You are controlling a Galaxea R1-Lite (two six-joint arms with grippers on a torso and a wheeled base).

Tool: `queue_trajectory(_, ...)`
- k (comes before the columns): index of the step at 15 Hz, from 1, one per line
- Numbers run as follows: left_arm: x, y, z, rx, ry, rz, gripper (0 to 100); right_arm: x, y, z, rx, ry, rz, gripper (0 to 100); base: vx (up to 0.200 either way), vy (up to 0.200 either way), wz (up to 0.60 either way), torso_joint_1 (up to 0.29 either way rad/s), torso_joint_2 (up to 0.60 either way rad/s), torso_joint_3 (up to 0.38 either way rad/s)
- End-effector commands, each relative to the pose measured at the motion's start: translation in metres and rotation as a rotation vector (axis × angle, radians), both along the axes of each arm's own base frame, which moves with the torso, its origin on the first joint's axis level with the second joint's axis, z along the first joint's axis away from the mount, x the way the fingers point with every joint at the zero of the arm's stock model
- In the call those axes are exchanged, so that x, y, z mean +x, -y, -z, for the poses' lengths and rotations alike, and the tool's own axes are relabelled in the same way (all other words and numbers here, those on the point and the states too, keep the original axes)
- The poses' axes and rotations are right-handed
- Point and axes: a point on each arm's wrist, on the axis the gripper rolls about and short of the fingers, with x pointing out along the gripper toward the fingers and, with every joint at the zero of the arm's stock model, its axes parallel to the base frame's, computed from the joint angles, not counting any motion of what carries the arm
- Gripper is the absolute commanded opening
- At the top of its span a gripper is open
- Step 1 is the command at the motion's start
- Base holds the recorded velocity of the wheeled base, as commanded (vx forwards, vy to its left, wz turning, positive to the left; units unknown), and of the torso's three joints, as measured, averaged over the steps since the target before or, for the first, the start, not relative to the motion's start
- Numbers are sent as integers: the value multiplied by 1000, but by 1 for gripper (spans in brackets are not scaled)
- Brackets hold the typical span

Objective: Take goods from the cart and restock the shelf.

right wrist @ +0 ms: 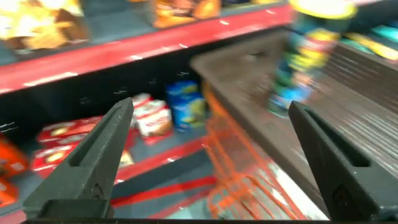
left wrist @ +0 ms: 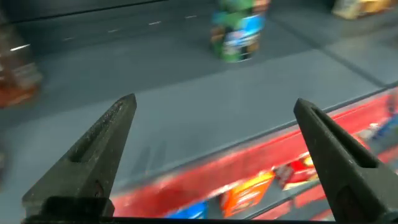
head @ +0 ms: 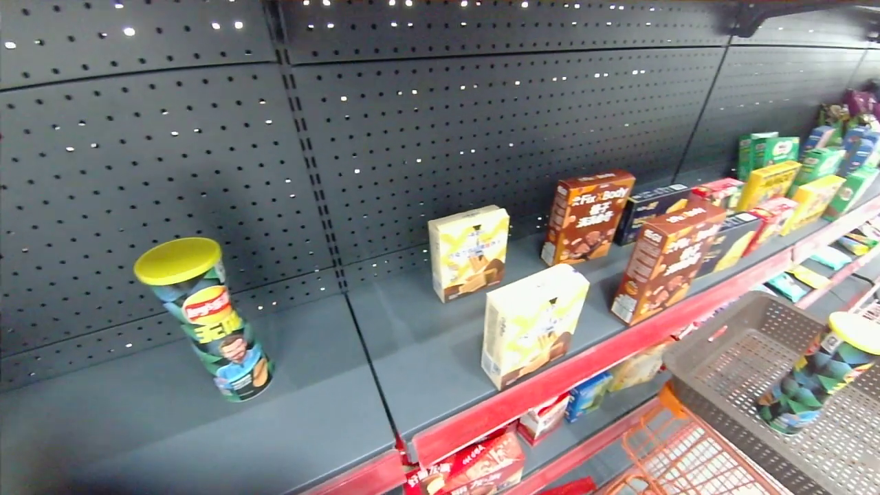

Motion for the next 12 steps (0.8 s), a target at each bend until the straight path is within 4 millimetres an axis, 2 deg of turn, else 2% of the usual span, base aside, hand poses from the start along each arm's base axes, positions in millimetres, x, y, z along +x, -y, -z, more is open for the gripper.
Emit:
queue_trajectory(1, 0, 0, 0, -1, -2, -1, 100, 0, 0, 0, 0, -3, -1, 100, 0, 0, -600, 2, 7, 2)
queue_trajectory(8, 0, 0, 0, -1, -1, -1, 100, 0, 0, 0, 0, -1, 5, 100, 0, 0, -600, 2, 4, 2)
queue_trajectory(12, 0, 0, 0, -1, -2, -1, 100, 0, 0, 0, 0, 3, 4, 100, 0, 0, 0, 0, 0, 0)
